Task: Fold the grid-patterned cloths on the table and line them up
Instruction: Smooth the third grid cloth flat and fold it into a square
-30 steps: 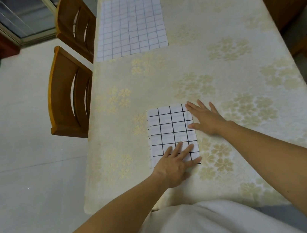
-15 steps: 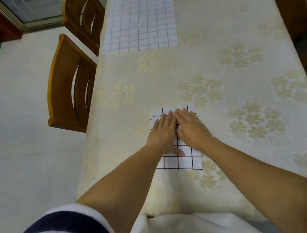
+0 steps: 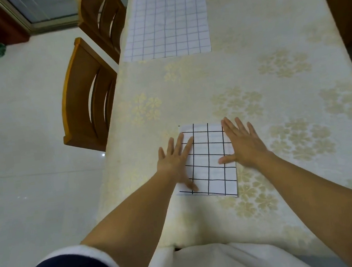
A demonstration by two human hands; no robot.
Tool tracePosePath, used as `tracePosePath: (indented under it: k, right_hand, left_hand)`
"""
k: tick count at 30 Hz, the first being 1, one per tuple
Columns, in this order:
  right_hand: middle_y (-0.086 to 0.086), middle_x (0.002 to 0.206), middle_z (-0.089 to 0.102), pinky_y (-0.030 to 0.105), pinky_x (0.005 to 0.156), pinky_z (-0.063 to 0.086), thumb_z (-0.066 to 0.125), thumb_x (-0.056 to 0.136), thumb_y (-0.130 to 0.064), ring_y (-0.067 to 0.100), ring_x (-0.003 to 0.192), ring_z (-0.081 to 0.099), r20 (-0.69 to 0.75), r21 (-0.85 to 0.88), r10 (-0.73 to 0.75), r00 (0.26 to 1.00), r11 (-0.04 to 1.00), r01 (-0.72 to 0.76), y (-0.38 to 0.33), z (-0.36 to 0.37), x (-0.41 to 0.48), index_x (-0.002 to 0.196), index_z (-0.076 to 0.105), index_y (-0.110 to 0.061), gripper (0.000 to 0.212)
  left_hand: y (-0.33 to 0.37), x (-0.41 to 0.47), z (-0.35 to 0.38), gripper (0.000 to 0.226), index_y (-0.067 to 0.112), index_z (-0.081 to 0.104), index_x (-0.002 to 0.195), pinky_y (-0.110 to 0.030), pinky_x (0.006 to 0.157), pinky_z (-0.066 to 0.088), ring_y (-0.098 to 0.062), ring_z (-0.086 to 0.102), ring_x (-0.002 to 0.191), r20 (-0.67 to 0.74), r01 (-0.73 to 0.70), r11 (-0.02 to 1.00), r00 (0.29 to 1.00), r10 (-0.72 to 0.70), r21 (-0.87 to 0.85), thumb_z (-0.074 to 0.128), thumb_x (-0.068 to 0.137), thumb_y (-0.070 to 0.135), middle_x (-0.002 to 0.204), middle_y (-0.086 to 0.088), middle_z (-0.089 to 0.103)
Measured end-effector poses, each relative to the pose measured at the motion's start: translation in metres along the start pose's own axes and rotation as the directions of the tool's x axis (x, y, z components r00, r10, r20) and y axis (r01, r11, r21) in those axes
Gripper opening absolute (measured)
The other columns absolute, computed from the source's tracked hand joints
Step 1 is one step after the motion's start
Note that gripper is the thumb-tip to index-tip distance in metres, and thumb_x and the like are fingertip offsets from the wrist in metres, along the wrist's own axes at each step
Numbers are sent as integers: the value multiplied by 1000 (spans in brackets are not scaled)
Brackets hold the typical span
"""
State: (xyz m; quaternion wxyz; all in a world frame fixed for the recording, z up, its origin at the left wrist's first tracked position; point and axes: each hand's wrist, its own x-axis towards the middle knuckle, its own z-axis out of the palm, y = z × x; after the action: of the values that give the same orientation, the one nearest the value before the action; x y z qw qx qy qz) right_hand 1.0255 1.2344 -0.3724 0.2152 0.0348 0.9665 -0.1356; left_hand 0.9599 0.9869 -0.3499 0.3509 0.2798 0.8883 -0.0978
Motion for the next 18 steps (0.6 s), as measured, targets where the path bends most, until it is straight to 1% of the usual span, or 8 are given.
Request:
tracePosePath:
  k: [3, 5, 8, 10, 11, 13, 15, 18]
  right_hand:
    - [-9, 158, -33, 54, 120, -13, 49, 60, -91, 23, 146, -32, 21, -14, 20, 1000, 1000, -20, -4, -1, 1, 152, -28, -25, 137]
    - [-5, 158, -34, 57, 119, -13, 48, 59, -92, 30, 146, -31, 11, -69, 25, 1000, 997, -24, -10, -6, 1, 152, -27, -21, 139]
    - [4, 161, -28, 51, 121, -13, 55, 61, -89, 30, 148, -26, -67, -105, -54, 996, 993, 46, -27, -13, 0, 154, -20, -13, 142]
    - [9, 163, -21, 46, 122, -12, 62, 63, -83, 28, 150, -20, -55, -128, -142, 988, 983, 134, -46, -11, -3, 155, -15, -7, 142]
    - [10, 164, -18, 46, 123, -11, 65, 63, -81, 28, 151, -19, -25, -152, -178, 984, 973, 172, -55, -4, -6, 155, -14, -6, 142]
    - [7, 164, -19, 46, 123, -8, 69, 61, -80, 26, 151, -18, 29, -146, -190, 981, 970, 192, -64, 12, -10, 155, -15, -7, 146]
    - [2, 163, -23, 45, 124, -7, 67, 58, -83, 23, 150, -21, 48, -71, -175, 983, 981, 178, -60, 21, -13, 154, -20, -10, 149]
    - [3, 161, -29, 44, 124, -6, 62, 58, -87, 23, 148, -27, 65, -89, -187, 980, 977, 193, -45, 21, -20, 154, -22, -12, 148]
  left_hand:
    - [-2, -5, 0, 162, 31, -41, 147, -63, 122, 0, -36, -31, 149, 16, 4, 999, 1000, -5, 34, 78, 51, 83, 154, -2, -48]
    - [1, -5, -8, 162, 27, -36, 151, -64, 122, 2, -38, -25, 151, 18, 9, 996, 1000, -11, 87, 77, 50, 84, 159, -6, -41]
    - [15, -4, -22, 154, 18, -18, 159, -60, 123, -3, -35, -20, 153, -95, -18, 996, 995, 27, 89, 77, 55, 82, 167, -9, -20]
    - [29, -4, -25, 147, 11, -11, 160, -50, 126, -5, -30, -17, 155, -161, -109, 987, 979, 127, 117, 80, 62, 74, 169, -10, -11]
    - [35, -3, -24, 147, 8, -12, 160, -46, 126, -6, -28, -17, 155, -146, -152, 980, 974, 171, 130, 82, 64, 70, 169, -10, -12]
    - [44, 1, -15, 151, 6, -17, 158, -45, 126, -4, -27, -18, 155, -72, -177, 977, 980, 186, 120, 86, 64, 63, 168, -9, -19]
    - [43, 5, -10, 155, 9, -23, 156, -48, 126, 0, -28, -20, 154, -24, -153, 985, 988, 155, 83, 89, 62, 59, 166, -7, -27]
    - [35, 0, -8, 161, 16, -30, 154, -53, 125, 3, -33, -23, 152, -6, -120, 989, 993, 121, 90, 89, 57, 64, 162, -5, -36]
